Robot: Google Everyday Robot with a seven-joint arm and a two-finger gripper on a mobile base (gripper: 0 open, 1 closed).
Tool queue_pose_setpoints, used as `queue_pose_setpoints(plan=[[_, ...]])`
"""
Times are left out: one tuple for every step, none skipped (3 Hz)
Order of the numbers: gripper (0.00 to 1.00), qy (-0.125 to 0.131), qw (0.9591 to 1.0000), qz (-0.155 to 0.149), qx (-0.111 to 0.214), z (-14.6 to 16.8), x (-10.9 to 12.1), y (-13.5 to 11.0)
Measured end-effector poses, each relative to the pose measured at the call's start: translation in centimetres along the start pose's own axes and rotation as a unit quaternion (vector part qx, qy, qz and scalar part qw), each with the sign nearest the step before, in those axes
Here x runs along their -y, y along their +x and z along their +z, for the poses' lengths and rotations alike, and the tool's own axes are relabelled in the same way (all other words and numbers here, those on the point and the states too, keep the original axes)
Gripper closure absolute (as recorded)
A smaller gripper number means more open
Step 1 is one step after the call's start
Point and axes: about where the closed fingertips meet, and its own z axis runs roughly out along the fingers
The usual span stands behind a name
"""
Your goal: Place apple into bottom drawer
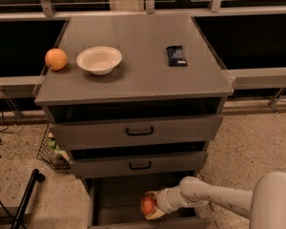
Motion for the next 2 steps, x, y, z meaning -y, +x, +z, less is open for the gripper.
queue_pose_setpoints(plan=[[1.00, 0.002, 1.0000, 0.001, 0.001, 0.2, 0.1, 0.3], [1.00, 0.011, 0.9999, 0.005, 0.006, 0.8, 0.8, 1.8]])
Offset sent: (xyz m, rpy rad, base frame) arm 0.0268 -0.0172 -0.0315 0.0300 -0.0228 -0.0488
